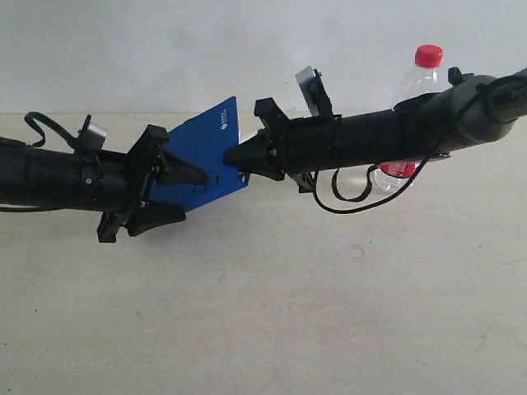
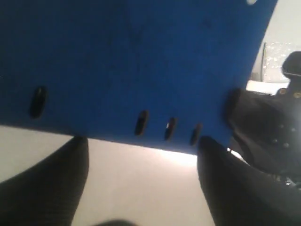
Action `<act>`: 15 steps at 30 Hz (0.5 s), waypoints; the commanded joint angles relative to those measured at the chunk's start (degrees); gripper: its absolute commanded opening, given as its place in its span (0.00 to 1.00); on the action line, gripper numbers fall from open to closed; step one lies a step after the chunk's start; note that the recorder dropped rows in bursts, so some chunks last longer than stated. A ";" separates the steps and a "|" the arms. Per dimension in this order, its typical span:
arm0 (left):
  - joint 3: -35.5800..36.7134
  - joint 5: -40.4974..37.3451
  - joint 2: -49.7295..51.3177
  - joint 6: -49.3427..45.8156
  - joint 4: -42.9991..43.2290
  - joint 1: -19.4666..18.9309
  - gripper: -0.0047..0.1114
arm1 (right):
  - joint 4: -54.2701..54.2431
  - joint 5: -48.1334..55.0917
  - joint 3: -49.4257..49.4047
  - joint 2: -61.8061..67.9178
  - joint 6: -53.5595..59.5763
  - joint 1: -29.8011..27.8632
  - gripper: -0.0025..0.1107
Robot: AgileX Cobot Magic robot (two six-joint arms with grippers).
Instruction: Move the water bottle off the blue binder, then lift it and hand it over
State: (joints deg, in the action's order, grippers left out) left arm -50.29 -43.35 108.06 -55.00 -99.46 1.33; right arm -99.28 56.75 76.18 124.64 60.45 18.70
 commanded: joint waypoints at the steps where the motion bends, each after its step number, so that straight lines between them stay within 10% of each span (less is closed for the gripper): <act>1: -2.58 2.30 0.10 0.26 -0.49 0.07 0.57 | -0.67 2.12 0.50 -0.62 -1.79 4.11 0.02; 15: -3.77 -0.40 0.16 -1.99 -0.49 -0.05 0.57 | -0.67 3.88 0.50 -0.62 -4.36 8.18 0.02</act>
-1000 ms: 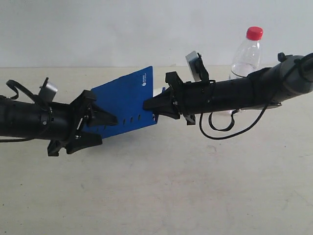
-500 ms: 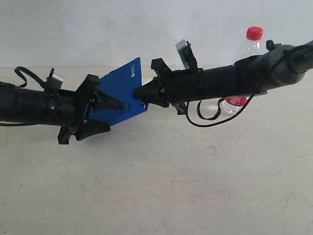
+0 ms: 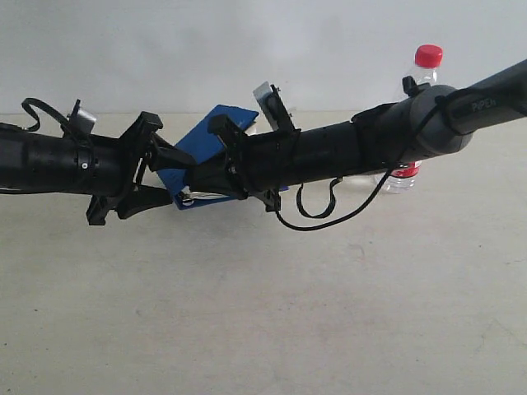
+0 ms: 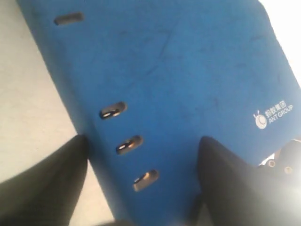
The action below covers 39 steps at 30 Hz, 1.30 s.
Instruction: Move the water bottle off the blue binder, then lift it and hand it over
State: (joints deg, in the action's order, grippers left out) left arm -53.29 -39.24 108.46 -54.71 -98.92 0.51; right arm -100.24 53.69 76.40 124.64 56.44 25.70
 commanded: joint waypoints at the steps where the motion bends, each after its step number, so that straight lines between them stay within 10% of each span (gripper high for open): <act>1: -0.77 -5.36 -0.23 -3.55 -1.03 0.77 0.57 | 0.30 7.05 0.28 -0.62 -0.35 1.18 0.02; 32: -4.39 -0.13 10.56 0.77 -1.03 -0.01 0.57 | 5.65 15.80 0.28 -0.62 -6.00 1.07 0.02; 39: -4.38 0.14 10.56 -1.78 -1.03 -0.92 0.57 | 9.46 9.16 0.28 -0.73 -5.28 -6.16 0.02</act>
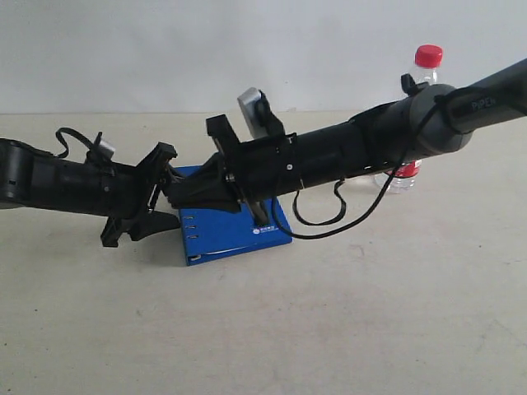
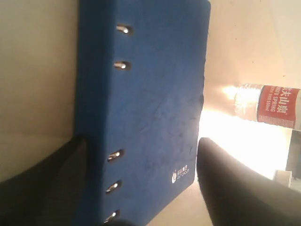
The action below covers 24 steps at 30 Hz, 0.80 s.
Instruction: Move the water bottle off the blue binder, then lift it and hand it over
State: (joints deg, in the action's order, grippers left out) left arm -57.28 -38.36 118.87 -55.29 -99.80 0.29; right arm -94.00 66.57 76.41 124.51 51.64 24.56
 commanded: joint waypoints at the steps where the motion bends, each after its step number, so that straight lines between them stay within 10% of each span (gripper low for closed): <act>1: -0.39 -0.75 0.14 -1.30 -0.14 -0.70 0.57 | 4.68 -3.60 0.27 -0.60 -0.53 -6.20 0.03; 10: -0.39 -2.19 0.14 -3.57 -0.14 -0.81 0.57 | 17.89 -9.77 0.27 -0.60 -0.81 -12.02 0.64; 24: -0.39 -3.45 0.28 -4.32 4.64 -0.81 0.57 | 22.55 -21.10 4.15 3.73 -2.01 -12.03 0.59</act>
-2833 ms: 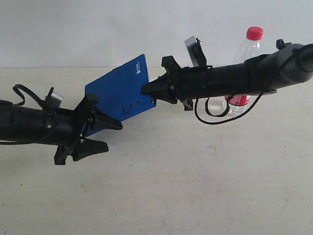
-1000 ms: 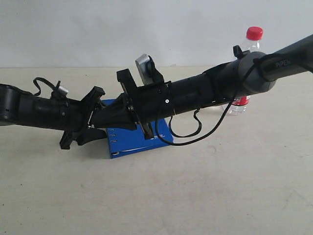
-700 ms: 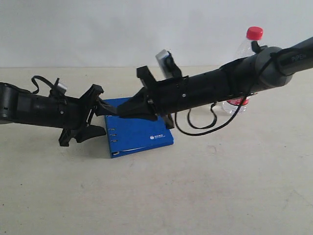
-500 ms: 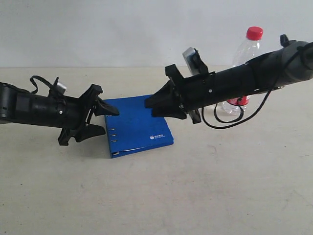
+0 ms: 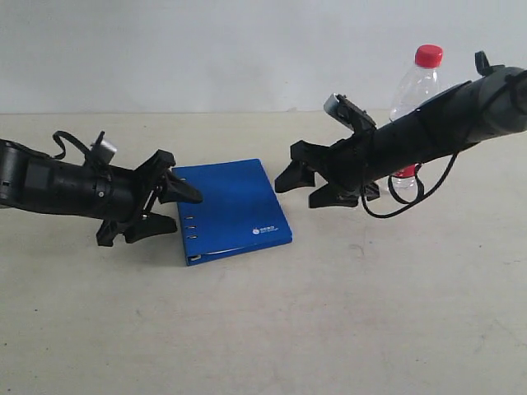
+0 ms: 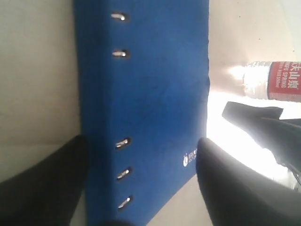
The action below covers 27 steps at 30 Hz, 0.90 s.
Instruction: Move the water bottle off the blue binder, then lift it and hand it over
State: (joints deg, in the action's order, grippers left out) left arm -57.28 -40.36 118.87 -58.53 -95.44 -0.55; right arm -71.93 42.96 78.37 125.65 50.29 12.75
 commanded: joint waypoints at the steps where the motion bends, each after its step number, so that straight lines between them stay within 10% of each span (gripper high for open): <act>1: -0.39 -1.46 0.28 -1.08 0.28 0.03 0.57 | 0.38 3.58 2.73 3.51 -0.67 -0.21 0.59; 19: -0.39 -3.12 0.28 -2.81 3.91 -0.18 0.57 | 1.31 27.00 10.59 6.67 2.33 -0.21 0.53; 27: -0.39 -5.52 0.28 -2.81 6.10 -0.32 0.57 | 3.35 27.00 10.59 7.38 2.81 0.56 0.09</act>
State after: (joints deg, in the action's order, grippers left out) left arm -57.37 -43.86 118.87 -60.96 -89.54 -0.87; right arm -69.72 68.85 88.57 133.02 52.45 12.91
